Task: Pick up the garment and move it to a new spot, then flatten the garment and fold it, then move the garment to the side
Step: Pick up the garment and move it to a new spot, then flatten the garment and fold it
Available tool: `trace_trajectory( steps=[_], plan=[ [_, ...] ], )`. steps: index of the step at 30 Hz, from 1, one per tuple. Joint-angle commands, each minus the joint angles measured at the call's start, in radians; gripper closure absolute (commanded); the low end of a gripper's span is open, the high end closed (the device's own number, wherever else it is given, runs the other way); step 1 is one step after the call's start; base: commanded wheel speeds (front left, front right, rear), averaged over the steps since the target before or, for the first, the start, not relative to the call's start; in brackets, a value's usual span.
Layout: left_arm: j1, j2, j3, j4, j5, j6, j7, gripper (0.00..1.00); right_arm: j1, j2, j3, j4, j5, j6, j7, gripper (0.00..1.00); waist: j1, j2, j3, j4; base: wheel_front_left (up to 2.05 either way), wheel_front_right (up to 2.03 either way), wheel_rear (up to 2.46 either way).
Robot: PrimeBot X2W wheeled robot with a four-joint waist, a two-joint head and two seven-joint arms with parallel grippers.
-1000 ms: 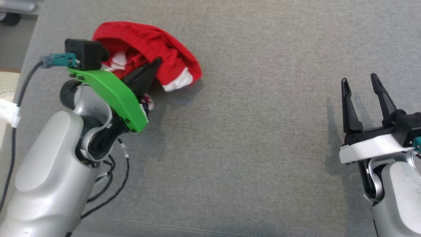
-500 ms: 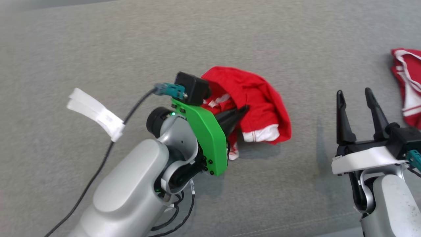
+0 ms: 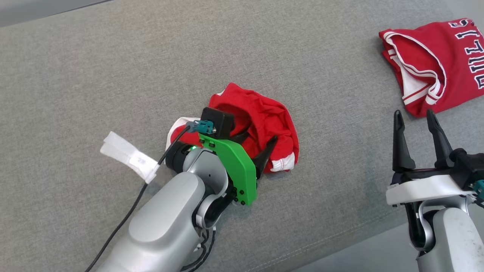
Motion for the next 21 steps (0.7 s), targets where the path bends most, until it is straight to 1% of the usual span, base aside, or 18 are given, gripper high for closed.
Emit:
trace_trajectory(
  steps=[1,3,4,7,8,12,14,17,21],
  plan=[
    [0.027,0.013,-0.003,-0.025,0.013,0.006,-0.016,0.0,0.009,0.001,-0.008,-0.007,-0.003,-0.001,-0.003,0.0,0.0,-0.0001,-0.007,0.022,0.0,0.0,0.0],
    [0.039,0.018,-0.004,-0.047,0.015,0.009,-0.022,0.0,0.014,0.0,-0.013,-0.007,-0.006,-0.001,-0.003,0.0,0.0,-0.0001,-0.01,0.03,0.0,0.0,0.0],
    [0.066,0.033,-0.01,-0.095,0.017,0.018,-0.019,0.0,0.019,-0.003,-0.019,-0.01,-0.008,-0.001,-0.003,0.0,0.0,-0.0001,-0.015,0.047,0.0,0.0,0.0],
    [0.106,0.059,-0.037,-0.186,0.03,0.031,0.0,0.0,0.021,-0.006,-0.019,-0.013,-0.008,-0.001,-0.003,0.0,0.0,-0.0001,-0.017,0.069,0.0,0.0,0.0],
    [0.106,0.059,-0.037,-0.186,0.03,0.031,0.0,0.0,0.021,-0.006,-0.019,-0.013,-0.008,-0.001,-0.003,0.0,0.0,-0.0001,-0.017,0.069,0.0,0.0,0.0],
    [0.148,0.091,-0.064,-0.294,0.052,0.06,0.014,0.0,0.016,-0.011,-0.016,-0.011,-0.005,-0.001,-0.003,0.0,0.0,-0.0001,-0.017,0.083,0.0,0.0,0.0],
    [0.167,0.09,-0.072,-0.339,0.055,0.074,0.017,0.0,0.014,-0.012,-0.015,-0.011,-0.004,-0.001,-0.003,0.0,0.0,-0.0001,-0.016,0.087,0.0,0.0,0.0],
    [0.179,0.092,-0.082,-0.363,0.06,0.093,0.029,0.0,0.007,-0.014,-0.009,-0.009,-0.001,-0.001,-0.003,0.0,0.0,-0.0001,-0.011,0.083,0.0,0.0,0.0],
    [0.18,0.083,-0.095,-0.334,0.071,0.103,0.03,0.0,-0.001,-0.014,0.004,-0.006,0.003,-0.001,-0.003,0.0,0.0,-0.0001,0.0,0.06,0.0,0.0,0.0]
  ],
)
